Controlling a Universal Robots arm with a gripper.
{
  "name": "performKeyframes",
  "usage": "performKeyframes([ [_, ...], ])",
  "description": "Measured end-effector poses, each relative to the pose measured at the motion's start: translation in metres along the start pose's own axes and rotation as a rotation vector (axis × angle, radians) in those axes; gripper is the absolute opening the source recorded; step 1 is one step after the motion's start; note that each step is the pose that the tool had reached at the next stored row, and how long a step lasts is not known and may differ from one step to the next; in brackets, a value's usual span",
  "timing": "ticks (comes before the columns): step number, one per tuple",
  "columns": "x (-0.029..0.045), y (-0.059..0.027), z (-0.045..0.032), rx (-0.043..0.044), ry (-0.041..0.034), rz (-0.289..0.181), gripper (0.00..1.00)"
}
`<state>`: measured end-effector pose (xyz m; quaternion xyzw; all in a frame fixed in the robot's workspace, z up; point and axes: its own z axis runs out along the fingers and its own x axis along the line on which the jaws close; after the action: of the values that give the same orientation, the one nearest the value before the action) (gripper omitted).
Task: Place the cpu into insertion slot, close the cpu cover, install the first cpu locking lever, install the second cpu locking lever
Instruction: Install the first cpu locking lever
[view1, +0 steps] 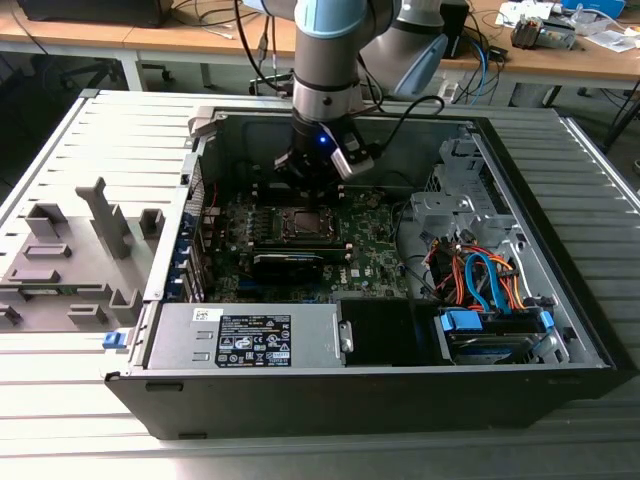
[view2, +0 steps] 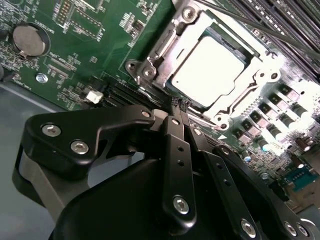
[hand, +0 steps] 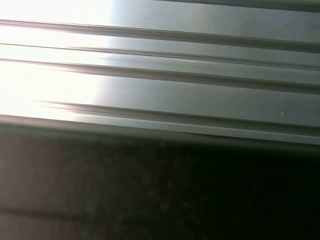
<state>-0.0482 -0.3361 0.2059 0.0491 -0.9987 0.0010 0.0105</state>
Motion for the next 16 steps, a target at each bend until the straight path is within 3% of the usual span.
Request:
performKeyframes([
  [16, -0.0055, -0.0002, 0.0019, 0.0004, -0.0001, -0.023, 0.11],
])
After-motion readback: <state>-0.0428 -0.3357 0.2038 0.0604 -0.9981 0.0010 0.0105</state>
